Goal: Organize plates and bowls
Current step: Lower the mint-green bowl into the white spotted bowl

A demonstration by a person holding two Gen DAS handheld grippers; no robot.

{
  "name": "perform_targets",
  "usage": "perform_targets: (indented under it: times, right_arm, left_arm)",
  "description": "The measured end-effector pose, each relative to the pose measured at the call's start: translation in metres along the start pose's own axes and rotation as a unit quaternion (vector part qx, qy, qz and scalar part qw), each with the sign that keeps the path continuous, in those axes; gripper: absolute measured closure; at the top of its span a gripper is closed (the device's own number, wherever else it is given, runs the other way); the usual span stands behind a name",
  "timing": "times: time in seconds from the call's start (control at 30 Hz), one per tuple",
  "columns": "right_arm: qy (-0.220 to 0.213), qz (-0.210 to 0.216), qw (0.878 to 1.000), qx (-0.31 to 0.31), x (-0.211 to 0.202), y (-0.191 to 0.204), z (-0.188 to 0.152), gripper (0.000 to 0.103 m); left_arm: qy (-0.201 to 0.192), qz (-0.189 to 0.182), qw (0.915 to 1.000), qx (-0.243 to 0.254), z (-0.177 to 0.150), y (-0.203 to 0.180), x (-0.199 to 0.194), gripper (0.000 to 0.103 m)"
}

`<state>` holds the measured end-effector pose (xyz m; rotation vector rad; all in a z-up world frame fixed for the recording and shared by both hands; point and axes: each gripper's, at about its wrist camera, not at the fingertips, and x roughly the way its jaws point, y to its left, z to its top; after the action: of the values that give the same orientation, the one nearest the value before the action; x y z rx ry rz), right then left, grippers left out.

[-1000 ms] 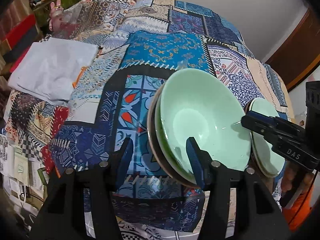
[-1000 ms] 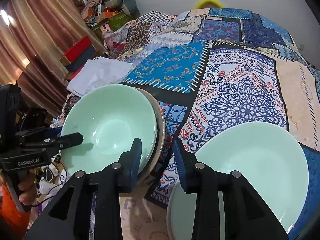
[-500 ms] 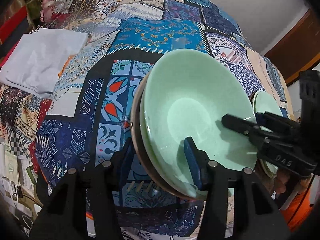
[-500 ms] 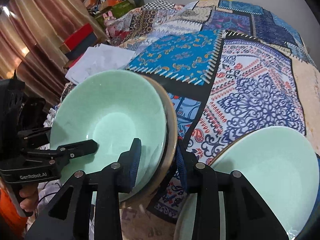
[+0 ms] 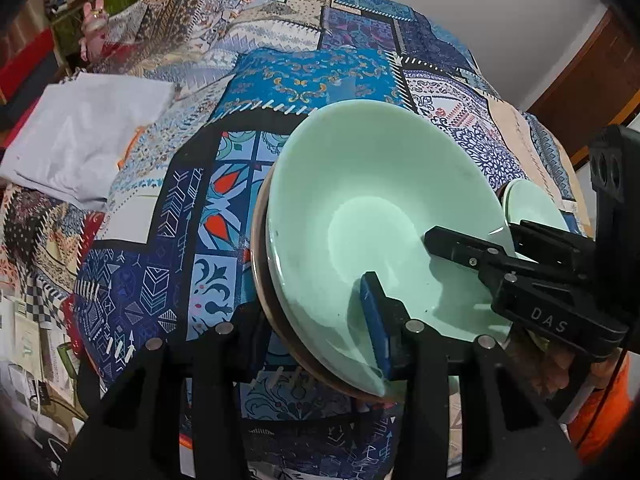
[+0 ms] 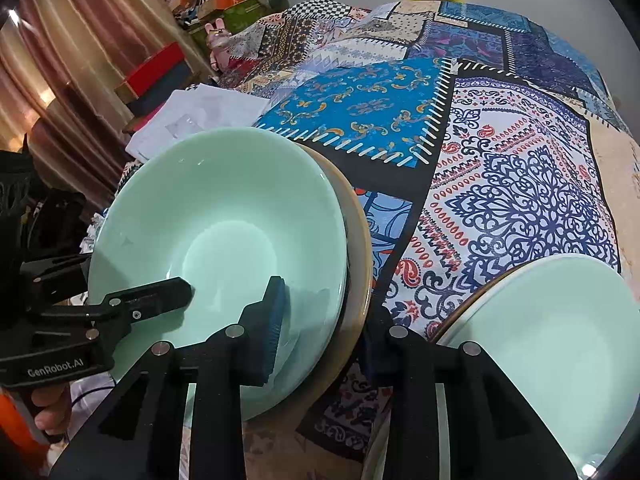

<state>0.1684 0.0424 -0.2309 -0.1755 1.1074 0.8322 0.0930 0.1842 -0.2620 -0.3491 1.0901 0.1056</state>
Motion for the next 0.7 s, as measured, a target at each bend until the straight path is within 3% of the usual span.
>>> perform_targets:
  times: [0.3,0.7]
  right_arm:
    - [-0.014,0.003,1.000,0.014,-0.007,-0.003,0.000,0.077]
    - [-0.028,0.007,0.999,0.029,-0.016,-0.007,-0.001,0.077]
  left_arm:
    - [-0.015,0.029,0.9994,0.012,0.002,-0.007,-0.004,0.060]
    - [-0.020,0.019,0.9996,0.011,0.002,-0.012,-0.009,0.060]
